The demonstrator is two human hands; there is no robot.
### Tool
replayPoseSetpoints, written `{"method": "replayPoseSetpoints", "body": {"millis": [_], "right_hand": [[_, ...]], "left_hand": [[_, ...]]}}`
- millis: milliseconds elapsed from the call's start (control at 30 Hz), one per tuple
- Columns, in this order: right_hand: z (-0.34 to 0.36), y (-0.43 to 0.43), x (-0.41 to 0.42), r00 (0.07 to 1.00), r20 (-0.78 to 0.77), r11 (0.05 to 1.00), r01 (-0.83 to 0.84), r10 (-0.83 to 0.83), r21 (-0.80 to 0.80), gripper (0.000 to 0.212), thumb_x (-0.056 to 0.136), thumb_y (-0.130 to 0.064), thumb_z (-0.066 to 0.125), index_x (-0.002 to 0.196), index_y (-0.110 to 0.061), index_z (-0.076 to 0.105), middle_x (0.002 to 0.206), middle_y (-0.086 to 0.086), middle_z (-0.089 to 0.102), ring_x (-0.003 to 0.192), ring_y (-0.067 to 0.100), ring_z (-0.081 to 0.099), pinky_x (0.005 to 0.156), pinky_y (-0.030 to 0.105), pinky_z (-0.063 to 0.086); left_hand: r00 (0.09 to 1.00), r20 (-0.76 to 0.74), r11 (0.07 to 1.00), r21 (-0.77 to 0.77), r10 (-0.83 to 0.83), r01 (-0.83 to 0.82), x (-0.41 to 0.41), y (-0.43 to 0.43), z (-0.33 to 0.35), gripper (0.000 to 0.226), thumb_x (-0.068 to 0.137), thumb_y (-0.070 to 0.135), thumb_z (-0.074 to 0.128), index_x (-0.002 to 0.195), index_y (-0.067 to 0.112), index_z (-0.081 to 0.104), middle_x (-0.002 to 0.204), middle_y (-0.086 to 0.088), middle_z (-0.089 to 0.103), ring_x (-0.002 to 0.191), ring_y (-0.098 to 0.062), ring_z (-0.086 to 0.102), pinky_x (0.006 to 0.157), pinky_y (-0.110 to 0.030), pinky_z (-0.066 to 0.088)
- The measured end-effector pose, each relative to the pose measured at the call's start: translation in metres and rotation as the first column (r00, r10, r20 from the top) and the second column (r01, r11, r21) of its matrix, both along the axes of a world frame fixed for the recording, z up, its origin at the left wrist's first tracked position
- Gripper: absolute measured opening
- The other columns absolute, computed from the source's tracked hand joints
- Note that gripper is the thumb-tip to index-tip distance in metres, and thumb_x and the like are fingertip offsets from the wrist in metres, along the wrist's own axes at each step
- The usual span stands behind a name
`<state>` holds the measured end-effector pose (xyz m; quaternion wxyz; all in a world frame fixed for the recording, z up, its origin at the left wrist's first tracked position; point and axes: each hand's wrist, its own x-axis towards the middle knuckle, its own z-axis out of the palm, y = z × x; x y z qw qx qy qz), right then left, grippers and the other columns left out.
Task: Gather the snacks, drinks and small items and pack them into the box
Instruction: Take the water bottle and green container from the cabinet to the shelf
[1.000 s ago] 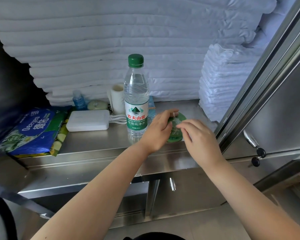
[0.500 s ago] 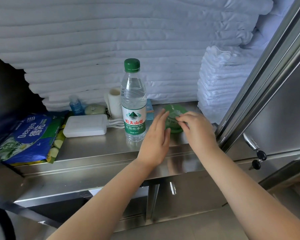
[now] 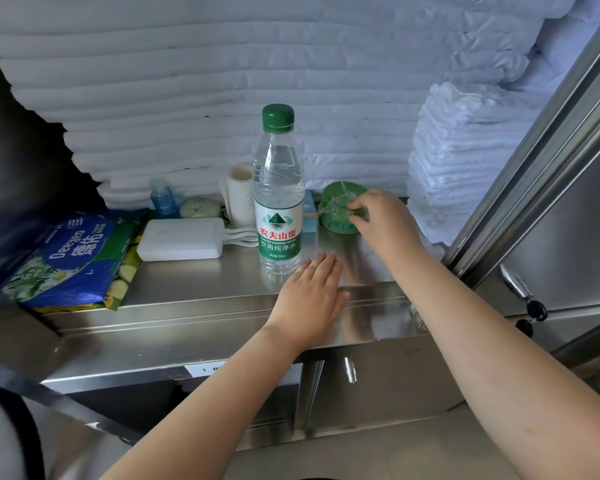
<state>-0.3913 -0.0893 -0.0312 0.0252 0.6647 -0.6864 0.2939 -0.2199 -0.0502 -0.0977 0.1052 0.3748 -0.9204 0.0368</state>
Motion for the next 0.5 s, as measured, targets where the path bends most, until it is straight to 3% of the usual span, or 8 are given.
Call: {"method": "replayPoseSetpoints", "body": {"millis": [133,267,333,500], "right_hand": [[0.0012,-0.0003,0.0006,1.0,-0.009,1.0,0.022,-0.022,-0.012,0.018,0.08,-0.015,0.07,0.097,-0.007,0.068,0.102,0.007,0.065,0.1,0.025,0.056,0.078,0.031,0.039],[0.0003,-0.0002,0.0054,0.992,-0.124,1.0,0.01,-0.006,0.025,0.042,0.082,-0.02,0.07,0.122,-0.012,0.061,0.11,0.008,0.058,0.107,0.027,0.05,0.08,0.031,0.041],[-0.0027,-0.0001,0.0071,0.986,-0.164,0.999,0.01,-0.004,0.036,0.043,0.085,-0.019,0.067,0.128,-0.014,0.059,0.111,0.009,0.054,0.11,0.027,0.046,0.077,0.03,0.038],[-0.0077,0.0052,0.0044,0.997,-0.067,0.999,-0.025,0.028,0.044,0.043,0.087,-0.011,0.064,0.129,-0.014,0.057,0.121,0.007,0.052,0.115,0.024,0.044,0.09,0.033,0.04]], "left_hand": [[1.0,0.016,1.0,0.004,0.001,-0.001,0.0003,0.0012,0.0023,0.058,0.101,0.04,0.02,0.149,0.007,0.013,0.156,-0.01,0.014,0.144,-0.022,0.008,0.115,-0.032,0.0],[1.0,0.012,1.0,-0.001,0.003,-0.003,0.0002,0.0025,0.0036,0.059,0.101,0.04,0.022,0.149,0.007,0.014,0.156,-0.01,0.014,0.144,-0.022,0.009,0.116,-0.033,0.001],[1.0,0.014,1.0,-0.012,0.003,-0.003,0.0,0.0029,0.0035,0.059,0.101,0.04,0.022,0.149,0.007,0.013,0.156,-0.01,0.014,0.144,-0.022,0.008,0.116,-0.033,0.001],[1.0,0.015,0.999,-0.027,0.017,-0.016,-0.001,0.0049,0.0027,0.059,0.101,0.04,0.022,0.149,0.006,0.013,0.156,-0.01,0.015,0.144,-0.022,0.01,0.115,-0.033,0.001]]}}
